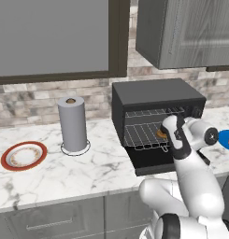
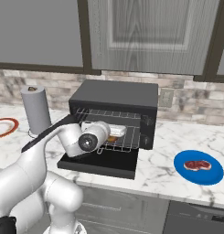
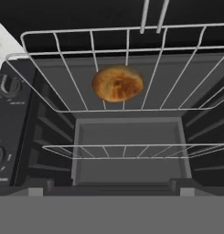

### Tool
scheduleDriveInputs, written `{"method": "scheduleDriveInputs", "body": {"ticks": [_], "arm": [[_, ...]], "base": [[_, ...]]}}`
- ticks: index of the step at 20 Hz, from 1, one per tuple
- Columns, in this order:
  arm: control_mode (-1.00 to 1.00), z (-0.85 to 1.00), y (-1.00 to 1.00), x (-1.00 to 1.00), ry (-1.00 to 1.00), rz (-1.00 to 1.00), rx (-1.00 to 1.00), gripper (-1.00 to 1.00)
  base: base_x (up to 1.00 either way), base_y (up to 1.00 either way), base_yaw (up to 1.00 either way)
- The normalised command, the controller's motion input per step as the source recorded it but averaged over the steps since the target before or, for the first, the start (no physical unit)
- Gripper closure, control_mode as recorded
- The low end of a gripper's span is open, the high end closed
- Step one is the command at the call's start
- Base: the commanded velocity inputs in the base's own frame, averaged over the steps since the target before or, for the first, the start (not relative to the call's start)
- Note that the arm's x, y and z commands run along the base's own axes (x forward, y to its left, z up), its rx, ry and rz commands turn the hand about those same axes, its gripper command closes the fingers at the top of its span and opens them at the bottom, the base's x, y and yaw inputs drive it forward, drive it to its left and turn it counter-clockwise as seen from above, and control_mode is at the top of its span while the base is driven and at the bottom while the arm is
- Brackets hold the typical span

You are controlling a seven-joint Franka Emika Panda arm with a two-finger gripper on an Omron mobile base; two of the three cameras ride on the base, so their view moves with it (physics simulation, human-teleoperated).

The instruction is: Open the toaster oven door. Place the bread on the bottom rack in the toaster oven and place the steak on the top rack.

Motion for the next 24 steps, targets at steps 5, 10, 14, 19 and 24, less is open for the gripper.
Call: {"method": "scheduleDriveInputs", "body": {"ticks": [5, 10, 14, 19, 24], "arm": [[-1.00, 0.13, 0.00, -0.01, -0.06, -0.06, 0.00, -1.00], [-1.00, 0.34, -0.02, -0.02, 0.00, 0.01, 0.00, -1.00], [-1.00, 0.17, -0.11, -0.07, 0.00, 0.04, -0.01, -1.00], [-1.00, 0.03, -0.09, -0.04, 0.00, 0.06, -0.01, -1.00], [-1.00, 0.03, 0.00, 0.00, 0.00, 0.10, 0.00, -1.00]], "base": [[0.00, 0.00, 0.00], [0.00, 0.00, 0.00], [0.00, 0.00, 0.00], [0.00, 0.00, 0.00], [0.00, 0.00, 0.00]]}}
